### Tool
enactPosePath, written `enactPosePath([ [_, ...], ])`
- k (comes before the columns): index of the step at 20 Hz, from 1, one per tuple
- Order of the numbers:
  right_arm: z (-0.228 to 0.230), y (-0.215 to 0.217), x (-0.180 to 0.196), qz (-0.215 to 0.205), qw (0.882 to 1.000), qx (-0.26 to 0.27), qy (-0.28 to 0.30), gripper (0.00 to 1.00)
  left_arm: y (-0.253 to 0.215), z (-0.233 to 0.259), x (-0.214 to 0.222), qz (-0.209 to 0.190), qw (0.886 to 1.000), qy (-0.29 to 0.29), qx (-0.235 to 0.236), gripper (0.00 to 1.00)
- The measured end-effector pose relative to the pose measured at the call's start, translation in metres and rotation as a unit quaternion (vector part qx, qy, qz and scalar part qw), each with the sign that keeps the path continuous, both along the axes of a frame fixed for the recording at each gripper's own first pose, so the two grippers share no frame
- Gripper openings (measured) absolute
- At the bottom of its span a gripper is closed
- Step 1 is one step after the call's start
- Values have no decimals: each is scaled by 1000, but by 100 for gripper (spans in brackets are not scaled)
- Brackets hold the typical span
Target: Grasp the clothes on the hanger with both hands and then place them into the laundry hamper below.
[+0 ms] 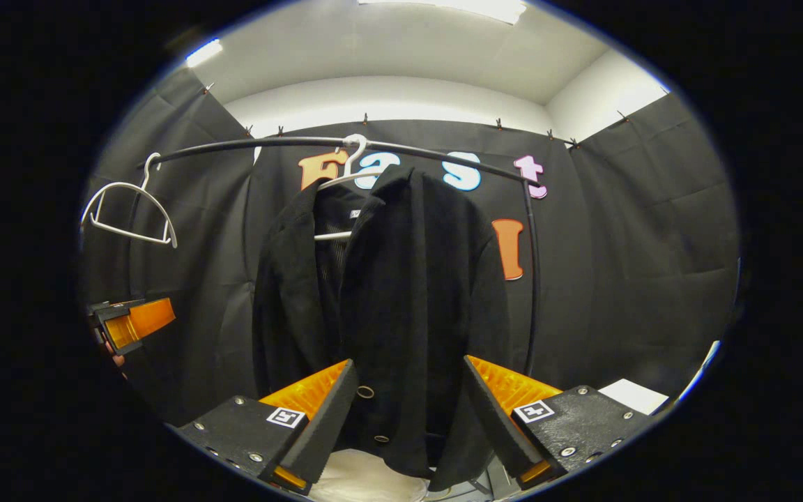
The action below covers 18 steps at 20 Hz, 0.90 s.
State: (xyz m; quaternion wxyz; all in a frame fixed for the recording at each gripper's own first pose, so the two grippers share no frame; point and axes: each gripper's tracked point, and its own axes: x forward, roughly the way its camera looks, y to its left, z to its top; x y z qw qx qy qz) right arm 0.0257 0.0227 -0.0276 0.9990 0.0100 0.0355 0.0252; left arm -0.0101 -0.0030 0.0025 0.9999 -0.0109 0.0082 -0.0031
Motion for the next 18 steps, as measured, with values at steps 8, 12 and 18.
enactPosePath([
  [8, -44, 7, 77, 13, 999, -26, 36, 93, 10, 5, -6, 9, 1000, -5, 6, 96],
  [12, -60, 23, 98, 30, 997, 16, 62, 93, 16, 2, -7, 17, 1000, 1, 4, 96],
  [18, -67, 38, 120, 23, 998, 9, 59, 93, 20, 1, -9, 19, 1000, 5, 4, 96],
])
